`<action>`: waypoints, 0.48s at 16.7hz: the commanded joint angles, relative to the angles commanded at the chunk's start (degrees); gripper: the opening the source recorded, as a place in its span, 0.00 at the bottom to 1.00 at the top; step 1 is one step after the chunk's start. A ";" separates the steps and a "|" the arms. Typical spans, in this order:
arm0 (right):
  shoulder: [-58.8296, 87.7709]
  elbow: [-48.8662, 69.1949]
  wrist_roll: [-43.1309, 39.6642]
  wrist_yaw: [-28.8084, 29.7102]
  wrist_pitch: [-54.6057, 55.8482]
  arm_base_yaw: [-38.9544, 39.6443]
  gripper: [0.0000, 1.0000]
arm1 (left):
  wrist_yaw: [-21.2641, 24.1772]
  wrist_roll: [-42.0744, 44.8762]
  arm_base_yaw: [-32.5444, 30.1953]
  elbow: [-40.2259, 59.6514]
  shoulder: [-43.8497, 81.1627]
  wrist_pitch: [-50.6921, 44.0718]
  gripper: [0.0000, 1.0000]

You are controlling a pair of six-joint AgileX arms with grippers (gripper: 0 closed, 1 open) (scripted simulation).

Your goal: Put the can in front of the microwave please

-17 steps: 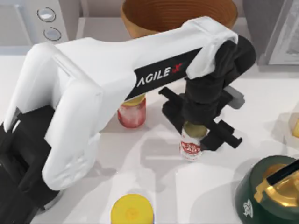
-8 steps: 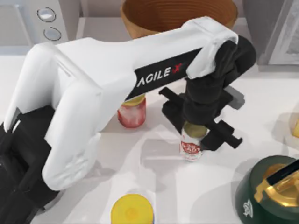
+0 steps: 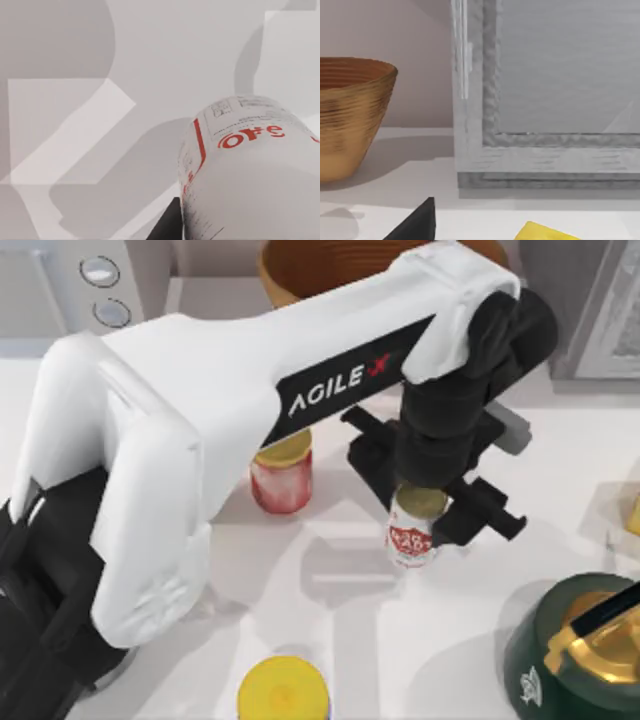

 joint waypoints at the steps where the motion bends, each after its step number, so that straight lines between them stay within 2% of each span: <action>1: 0.00 0.00 0.00 0.00 0.00 0.00 1.00 | 0.01 -0.02 0.00 1.29 0.01 -1.26 0.00; 8: 0.00 0.00 0.00 0.00 0.00 0.00 1.00 | 0.09 0.78 0.65 2.68 -0.53 -2.61 0.00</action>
